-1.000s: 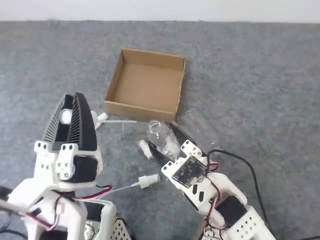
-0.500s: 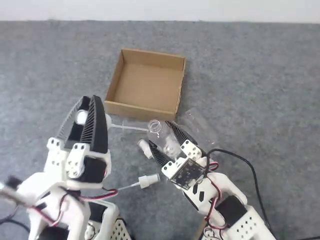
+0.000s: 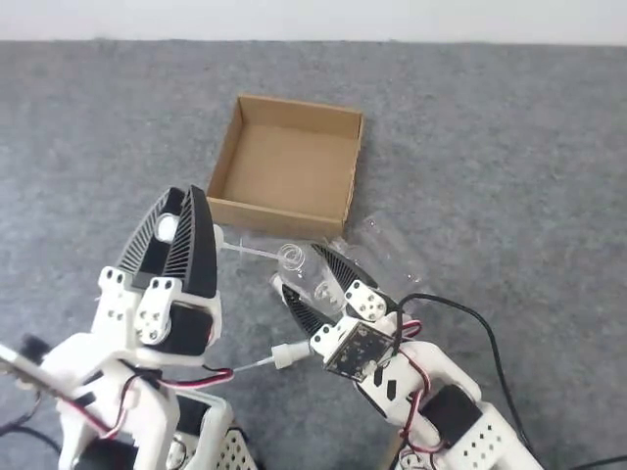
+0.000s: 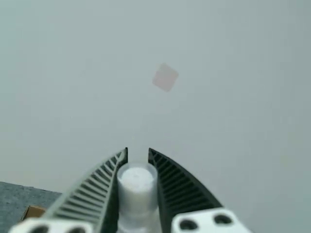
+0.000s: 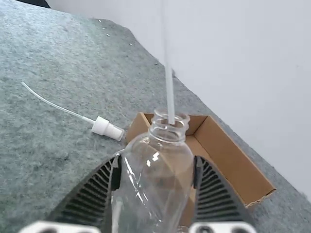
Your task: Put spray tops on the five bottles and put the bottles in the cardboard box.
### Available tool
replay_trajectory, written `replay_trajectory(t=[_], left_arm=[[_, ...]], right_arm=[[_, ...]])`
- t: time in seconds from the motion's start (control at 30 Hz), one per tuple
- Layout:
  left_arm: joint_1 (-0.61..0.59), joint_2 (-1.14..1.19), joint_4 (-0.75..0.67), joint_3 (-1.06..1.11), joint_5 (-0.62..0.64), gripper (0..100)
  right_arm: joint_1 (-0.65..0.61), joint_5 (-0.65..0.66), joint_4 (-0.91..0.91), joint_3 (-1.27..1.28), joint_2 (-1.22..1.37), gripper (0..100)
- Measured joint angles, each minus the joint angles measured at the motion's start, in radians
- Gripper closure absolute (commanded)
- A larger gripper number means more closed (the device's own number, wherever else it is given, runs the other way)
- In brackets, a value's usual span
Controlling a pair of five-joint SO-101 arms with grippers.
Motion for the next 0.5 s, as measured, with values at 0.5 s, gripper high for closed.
replay_trajectory(t=[0.5], left_arm=[[-0.066,0.000,0.000,-0.002,-0.015,99]], right_arm=[[0.002,0.000,0.000,0.000,0.000,94.0]])
